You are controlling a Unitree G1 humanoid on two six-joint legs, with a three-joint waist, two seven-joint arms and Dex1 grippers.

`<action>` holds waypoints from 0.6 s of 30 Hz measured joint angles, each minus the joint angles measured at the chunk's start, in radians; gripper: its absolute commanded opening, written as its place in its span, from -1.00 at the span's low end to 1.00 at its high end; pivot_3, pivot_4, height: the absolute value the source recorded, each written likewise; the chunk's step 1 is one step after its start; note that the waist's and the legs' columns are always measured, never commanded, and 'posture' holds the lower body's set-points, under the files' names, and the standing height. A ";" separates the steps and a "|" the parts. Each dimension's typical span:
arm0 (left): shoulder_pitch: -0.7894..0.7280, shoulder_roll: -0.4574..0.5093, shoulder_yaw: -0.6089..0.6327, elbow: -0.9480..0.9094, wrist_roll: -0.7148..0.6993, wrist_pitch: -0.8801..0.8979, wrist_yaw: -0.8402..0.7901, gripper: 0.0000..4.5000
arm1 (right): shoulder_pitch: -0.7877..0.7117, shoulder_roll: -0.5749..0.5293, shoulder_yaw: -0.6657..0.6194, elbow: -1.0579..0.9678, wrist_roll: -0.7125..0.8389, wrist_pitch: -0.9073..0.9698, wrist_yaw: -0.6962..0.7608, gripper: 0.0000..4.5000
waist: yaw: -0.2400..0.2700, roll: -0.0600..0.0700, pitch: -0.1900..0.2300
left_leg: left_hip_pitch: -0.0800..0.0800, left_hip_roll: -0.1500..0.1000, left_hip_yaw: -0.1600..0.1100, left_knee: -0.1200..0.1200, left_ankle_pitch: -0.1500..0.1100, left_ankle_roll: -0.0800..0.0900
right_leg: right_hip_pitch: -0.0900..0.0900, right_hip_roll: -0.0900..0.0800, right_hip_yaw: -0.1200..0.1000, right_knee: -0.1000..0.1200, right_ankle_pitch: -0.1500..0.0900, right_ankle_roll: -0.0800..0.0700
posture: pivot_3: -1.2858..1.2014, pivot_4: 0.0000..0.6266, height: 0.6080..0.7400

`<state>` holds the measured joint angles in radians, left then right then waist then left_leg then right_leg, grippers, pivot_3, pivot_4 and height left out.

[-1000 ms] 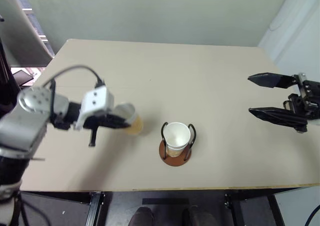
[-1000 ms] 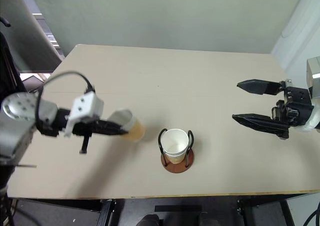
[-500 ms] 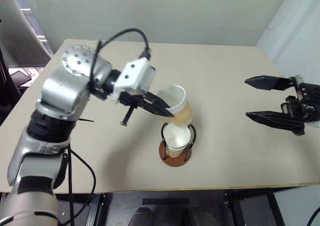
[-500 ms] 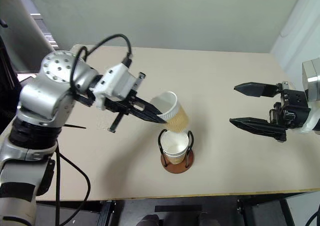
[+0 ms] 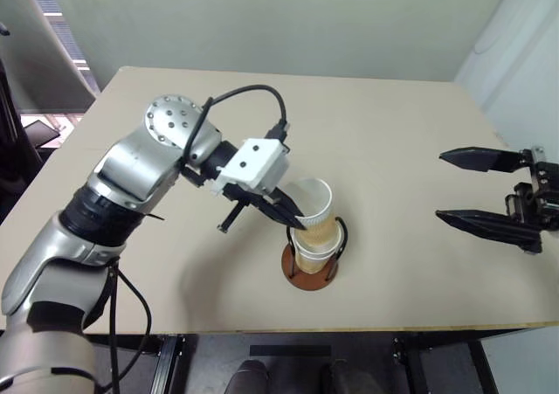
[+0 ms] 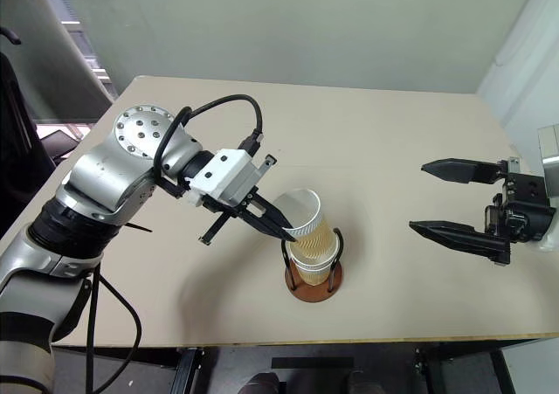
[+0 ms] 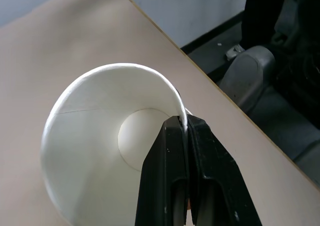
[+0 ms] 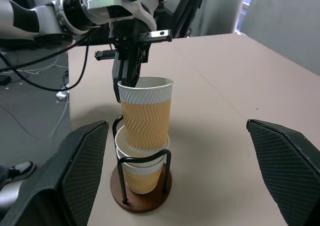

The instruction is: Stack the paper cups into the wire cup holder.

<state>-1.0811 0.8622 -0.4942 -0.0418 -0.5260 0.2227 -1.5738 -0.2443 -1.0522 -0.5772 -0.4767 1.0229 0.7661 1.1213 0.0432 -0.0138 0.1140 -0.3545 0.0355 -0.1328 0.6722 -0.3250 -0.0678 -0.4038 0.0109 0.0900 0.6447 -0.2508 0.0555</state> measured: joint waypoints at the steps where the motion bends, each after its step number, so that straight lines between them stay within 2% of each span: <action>1: -0.002 0.001 -0.005 0.000 -0.001 -0.007 0.000 -0.98 | 0.003 -0.001 -0.002 -0.002 0.003 0.001 -0.003 1.00 | 0.000 0.000 0.000 | 0.000 0.000 0.000 0.000 0.000 0.000 | 0.000 0.000 0.000 0.000 0.000 0.000 | 0.03 -0.52 1.00; 9: -0.009 0.011 -0.050 0.002 -0.020 -0.057 -0.001 -0.98 | 0.024 -0.003 -0.010 -0.009 0.012 0.003 -0.023 1.00 | 0.000 0.000 0.000 | -0.001 -0.001 0.000 0.001 0.000 0.000 | 0.000 0.000 0.000 0.000 0.000 0.001 | 0.03 -0.52 1.00; 12: -0.011 0.011 -0.066 0.004 -0.013 -0.063 -0.001 -0.73 | 0.028 -0.006 -0.010 -0.009 0.012 0.003 -0.027 1.00 | 0.000 0.000 0.000 | -0.001 -0.001 0.000 0.001 0.000 0.000 | 0.000 0.000 0.000 0.000 0.000 0.001 | 0.03 -0.52 1.00; 18: -0.014 0.010 -0.069 0.006 0.003 -0.063 -0.001 0.19 | 0.029 -0.007 -0.010 -0.009 0.012 0.001 -0.031 1.00 | 0.000 0.000 0.000 | -0.002 -0.001 0.000 0.002 0.000 0.001 | 0.000 0.000 0.000 0.000 0.000 0.001 | 0.03 -0.52 1.00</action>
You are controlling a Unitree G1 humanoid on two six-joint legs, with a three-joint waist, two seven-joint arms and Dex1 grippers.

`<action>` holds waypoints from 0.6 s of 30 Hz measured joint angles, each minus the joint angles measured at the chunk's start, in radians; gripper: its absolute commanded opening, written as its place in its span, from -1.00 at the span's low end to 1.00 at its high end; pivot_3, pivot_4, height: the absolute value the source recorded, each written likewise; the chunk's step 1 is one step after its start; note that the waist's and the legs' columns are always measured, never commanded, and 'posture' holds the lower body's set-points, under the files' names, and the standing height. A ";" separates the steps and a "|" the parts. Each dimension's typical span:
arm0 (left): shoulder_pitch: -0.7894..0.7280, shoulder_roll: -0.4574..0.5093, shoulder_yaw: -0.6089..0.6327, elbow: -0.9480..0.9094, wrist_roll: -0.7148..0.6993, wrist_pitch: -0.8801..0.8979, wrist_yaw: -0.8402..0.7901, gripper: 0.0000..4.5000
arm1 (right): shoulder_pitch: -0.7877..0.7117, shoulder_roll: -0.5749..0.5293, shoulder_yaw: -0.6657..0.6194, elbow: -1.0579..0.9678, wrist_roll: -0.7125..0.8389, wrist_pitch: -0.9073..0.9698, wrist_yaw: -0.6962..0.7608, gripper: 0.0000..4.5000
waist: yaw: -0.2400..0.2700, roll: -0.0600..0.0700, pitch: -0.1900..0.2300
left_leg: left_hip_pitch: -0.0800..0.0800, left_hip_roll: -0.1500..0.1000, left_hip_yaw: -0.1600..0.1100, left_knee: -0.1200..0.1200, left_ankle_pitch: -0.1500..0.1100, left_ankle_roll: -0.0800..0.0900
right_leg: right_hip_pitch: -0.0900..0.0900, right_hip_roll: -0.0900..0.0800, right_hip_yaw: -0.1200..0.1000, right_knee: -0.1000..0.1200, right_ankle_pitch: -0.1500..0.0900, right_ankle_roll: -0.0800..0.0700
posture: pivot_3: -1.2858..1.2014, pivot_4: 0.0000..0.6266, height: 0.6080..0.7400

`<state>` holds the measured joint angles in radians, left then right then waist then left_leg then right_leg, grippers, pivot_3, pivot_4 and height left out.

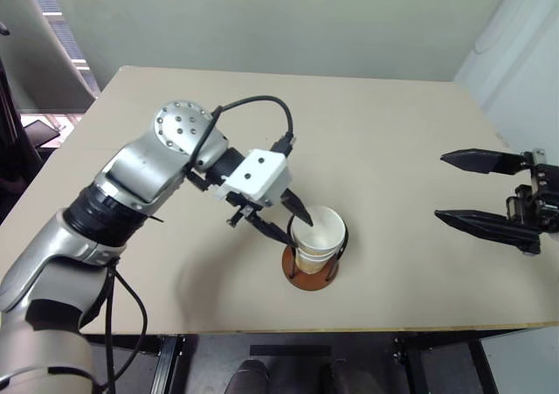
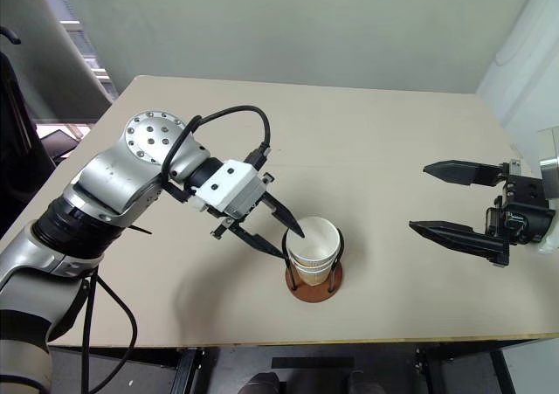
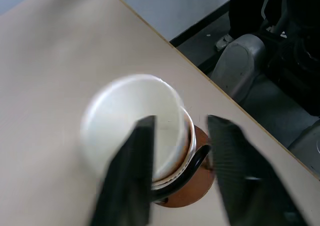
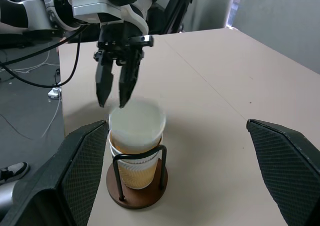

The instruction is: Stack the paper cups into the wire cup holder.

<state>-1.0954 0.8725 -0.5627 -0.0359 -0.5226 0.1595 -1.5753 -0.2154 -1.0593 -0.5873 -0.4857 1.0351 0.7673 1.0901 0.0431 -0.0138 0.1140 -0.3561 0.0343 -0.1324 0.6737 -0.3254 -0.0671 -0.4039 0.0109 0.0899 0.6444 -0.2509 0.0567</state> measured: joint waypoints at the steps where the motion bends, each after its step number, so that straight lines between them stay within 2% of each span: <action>1: 0.000 -0.001 0.000 0.000 0.003 0.000 0.000 0.35 | 0.000 0.000 0.000 0.000 0.000 -0.001 0.000 1.00 | 0.000 0.000 0.000 | 0.000 0.000 0.000 0.000 0.000 0.000 | 0.000 0.000 0.000 0.000 0.000 0.000 | 0.03 -0.52 1.00; 5: 0.000 -0.016 0.002 0.002 0.011 0.000 -0.001 0.98 | 0.000 -0.001 0.000 0.000 -0.001 -0.003 0.000 1.00 | 0.000 0.000 0.000 | 0.000 0.000 0.000 0.000 0.000 0.000 | 0.000 0.000 0.000 0.000 0.000 0.000 | 0.03 -0.52 1.00; 8: 0.000 -0.049 0.037 0.022 0.029 0.011 -0.001 0.99 | -0.001 -0.003 0.001 0.001 -0.002 -0.009 0.001 1.00 | 0.000 0.000 0.000 | -0.001 0.000 0.000 0.001 0.000 0.000 | 0.000 0.000 0.000 0.000 0.000 0.001 | 0.03 -0.52 1.00; 11: 0.012 -0.031 0.107 0.038 0.031 0.052 0.000 0.99 | -0.002 -0.006 0.013 0.009 -0.019 -0.023 0.013 1.00 | -0.002 0.000 0.000 | -0.001 0.000 0.000 0.001 0.000 0.000 | 0.000 0.000 0.000 0.000 0.000 0.001 | 0.03 -0.52 1.00; 14: 0.087 0.036 0.198 0.034 0.030 0.103 0.009 0.99 | 0.002 -0.013 0.045 0.031 -0.061 -0.051 0.040 1.00 | -0.012 0.002 -0.001 | 0.001 0.000 0.001 0.000 0.000 0.000 | -0.001 0.000 0.000 0.000 0.000 0.001 | 0.03 -0.52 1.00; 18: 0.275 0.157 0.335 0.031 0.021 0.197 0.039 0.99 | 0.011 -0.025 0.131 0.112 -0.166 -0.106 0.082 1.00 | -0.017 0.002 -0.001 | 0.002 0.002 -0.002 -0.002 0.000 0.000 | -0.002 0.000 0.000 0.001 0.000 0.001 | 0.03 -0.52 1.00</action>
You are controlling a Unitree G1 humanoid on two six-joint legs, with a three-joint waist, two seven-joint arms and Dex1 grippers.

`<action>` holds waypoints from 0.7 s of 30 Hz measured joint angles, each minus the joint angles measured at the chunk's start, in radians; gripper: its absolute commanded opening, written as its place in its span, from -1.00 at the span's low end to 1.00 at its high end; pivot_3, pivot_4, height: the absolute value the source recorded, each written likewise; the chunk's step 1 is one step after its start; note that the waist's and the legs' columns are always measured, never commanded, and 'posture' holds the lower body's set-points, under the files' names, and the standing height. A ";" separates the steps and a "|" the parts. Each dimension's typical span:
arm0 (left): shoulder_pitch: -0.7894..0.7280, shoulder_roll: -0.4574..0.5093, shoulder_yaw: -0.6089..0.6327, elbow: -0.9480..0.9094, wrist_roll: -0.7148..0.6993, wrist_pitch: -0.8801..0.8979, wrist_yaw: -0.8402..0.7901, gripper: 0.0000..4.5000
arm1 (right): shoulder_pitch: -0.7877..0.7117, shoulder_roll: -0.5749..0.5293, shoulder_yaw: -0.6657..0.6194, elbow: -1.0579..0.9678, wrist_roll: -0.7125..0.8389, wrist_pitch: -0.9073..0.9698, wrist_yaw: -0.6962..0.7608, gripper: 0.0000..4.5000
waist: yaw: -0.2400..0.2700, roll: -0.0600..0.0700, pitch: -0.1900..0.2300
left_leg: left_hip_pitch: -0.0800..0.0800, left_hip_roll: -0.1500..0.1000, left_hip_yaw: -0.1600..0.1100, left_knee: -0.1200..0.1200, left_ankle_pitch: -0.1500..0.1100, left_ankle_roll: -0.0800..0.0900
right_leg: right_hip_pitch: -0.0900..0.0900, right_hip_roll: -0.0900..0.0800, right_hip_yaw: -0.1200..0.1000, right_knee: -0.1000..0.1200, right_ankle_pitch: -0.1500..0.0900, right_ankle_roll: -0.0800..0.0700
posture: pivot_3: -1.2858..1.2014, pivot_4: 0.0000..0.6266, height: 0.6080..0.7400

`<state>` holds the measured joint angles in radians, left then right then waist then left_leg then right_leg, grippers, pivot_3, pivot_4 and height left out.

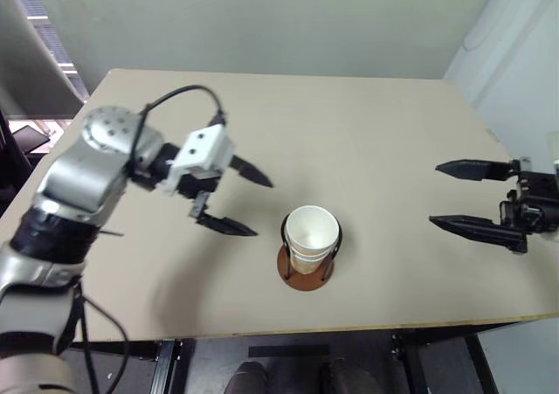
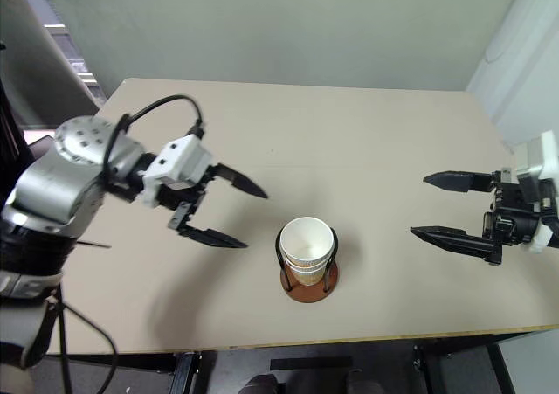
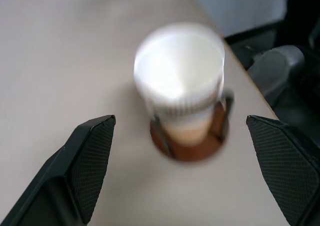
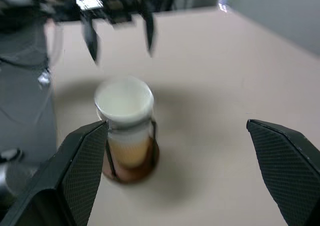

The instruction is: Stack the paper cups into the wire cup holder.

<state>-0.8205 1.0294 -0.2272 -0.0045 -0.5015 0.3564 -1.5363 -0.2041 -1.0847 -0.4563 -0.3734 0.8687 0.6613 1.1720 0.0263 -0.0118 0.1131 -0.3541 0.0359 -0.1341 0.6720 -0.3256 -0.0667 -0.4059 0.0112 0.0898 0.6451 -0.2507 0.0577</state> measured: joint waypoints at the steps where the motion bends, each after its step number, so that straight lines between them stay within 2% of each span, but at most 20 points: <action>1: 0.045 0.023 0.034 -0.001 -0.003 0.020 0.015 0.99 | 0.000 0.000 0.016 0.023 -0.020 -0.012 0.012 1.00 | 0.000 0.000 0.000 | 0.000 0.001 0.000 0.000 0.000 0.000 | 0.000 0.000 0.000 0.000 0.000 0.000 | 0.03 -0.52 1.00; 7: 0.341 0.090 0.275 -0.097 -0.061 0.149 0.127 0.99 | -0.021 -0.007 0.130 0.135 -0.144 -0.081 0.067 1.00 | 0.008 0.000 0.000 | 0.001 0.002 0.000 -0.002 0.000 0.000 | -0.001 0.000 0.001 0.001 0.000 0.000 | 0.03 -0.52 1.00; 12: 0.538 0.109 0.458 -0.119 -0.086 0.210 0.180 0.99 | -0.060 -0.008 0.167 0.177 -0.164 -0.091 0.119 1.00 | 0.005 0.000 0.000 | 0.003 0.001 0.003 -0.004 0.000 0.000 | -0.001 0.000 0.001 0.002 -0.001 -0.002 | 0.03 -0.52 1.00; 15: 0.616 0.115 0.539 -0.133 -0.097 0.230 0.186 0.99 | -0.090 -0.009 0.173 0.199 -0.166 -0.097 0.148 1.00 | 0.006 0.000 0.000 | 0.003 0.001 0.003 -0.004 0.000 0.000 | -0.001 0.000 0.001 0.003 -0.002 -0.004 | 0.03 -0.52 1.00; 21: 0.666 0.126 0.625 -0.185 -0.128 0.260 0.188 0.99 | -0.140 -0.008 0.207 0.242 -0.169 -0.099 0.185 1.00 | 0.008 0.000 0.000 | 0.004 0.000 0.004 -0.004 0.000 0.000 | -0.001 0.000 0.007 0.005 -0.003 -0.007 | 0.03 -0.52 1.00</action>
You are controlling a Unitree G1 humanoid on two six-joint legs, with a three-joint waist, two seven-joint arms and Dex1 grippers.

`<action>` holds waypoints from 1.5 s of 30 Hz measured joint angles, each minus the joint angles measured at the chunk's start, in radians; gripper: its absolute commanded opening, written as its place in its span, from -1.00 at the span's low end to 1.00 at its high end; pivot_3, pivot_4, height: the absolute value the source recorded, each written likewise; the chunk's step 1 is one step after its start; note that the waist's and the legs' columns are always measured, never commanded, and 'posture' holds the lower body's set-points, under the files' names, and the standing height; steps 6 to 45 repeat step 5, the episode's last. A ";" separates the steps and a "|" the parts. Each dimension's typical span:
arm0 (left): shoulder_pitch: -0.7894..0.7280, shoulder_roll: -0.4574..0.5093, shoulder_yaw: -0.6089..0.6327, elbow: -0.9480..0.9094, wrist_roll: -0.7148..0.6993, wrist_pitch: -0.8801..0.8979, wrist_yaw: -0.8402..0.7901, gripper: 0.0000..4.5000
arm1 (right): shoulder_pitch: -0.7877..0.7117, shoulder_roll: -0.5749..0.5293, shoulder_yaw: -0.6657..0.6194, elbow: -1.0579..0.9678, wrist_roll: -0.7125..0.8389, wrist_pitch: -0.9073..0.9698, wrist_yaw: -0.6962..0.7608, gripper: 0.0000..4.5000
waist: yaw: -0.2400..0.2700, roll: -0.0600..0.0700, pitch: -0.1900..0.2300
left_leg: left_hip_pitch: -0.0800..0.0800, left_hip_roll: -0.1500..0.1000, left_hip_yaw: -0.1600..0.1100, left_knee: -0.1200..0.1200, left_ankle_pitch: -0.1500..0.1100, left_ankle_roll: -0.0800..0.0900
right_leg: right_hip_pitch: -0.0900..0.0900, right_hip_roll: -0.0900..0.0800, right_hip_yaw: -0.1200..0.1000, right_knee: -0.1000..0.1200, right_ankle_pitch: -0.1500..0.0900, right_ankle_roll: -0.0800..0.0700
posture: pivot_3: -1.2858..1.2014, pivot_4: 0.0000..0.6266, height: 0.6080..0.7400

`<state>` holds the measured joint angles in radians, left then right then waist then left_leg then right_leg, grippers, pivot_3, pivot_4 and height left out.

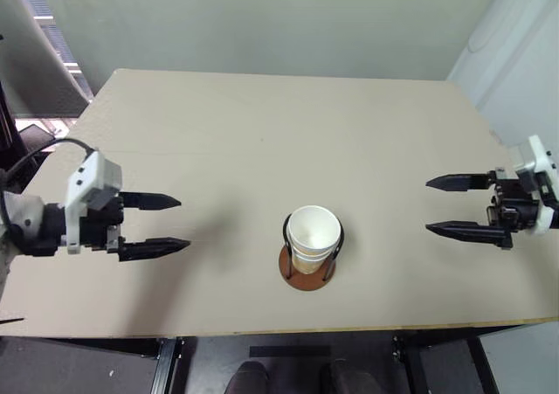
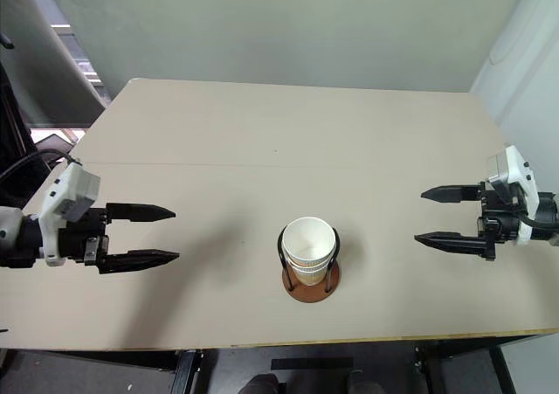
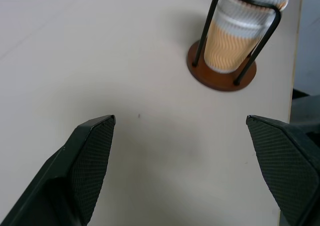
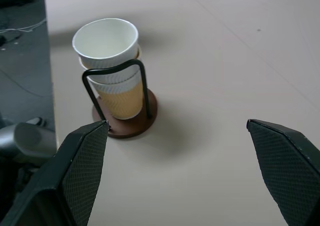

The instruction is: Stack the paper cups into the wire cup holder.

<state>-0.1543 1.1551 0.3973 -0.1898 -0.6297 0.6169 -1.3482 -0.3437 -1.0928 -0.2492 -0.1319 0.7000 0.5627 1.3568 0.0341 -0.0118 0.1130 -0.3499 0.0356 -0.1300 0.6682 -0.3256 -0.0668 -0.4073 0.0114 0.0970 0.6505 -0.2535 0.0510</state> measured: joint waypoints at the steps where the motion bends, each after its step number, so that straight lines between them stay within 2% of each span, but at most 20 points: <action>1: 0.005 0.001 0.004 -0.007 -0.002 0.004 0.001 0.99 | -0.006 0.000 0.001 0.005 -0.002 -0.001 0.002 1.00 | 0.000 0.000 0.000 | 0.000 0.000 0.000 0.000 0.000 0.000 | 0.000 0.000 0.000 0.000 0.000 0.000 | 0.03 -0.52 1.00; 45: 0.022 0.001 0.022 -0.020 -0.012 0.021 0.003 0.99 | -0.016 0.000 0.006 0.008 -0.008 -0.006 0.021 1.00 | -0.002 0.000 0.000 | 0.000 0.000 0.002 0.000 0.000 0.000 | -0.001 0.000 0.001 0.002 0.000 -0.001 | 0.03 -0.52 1.00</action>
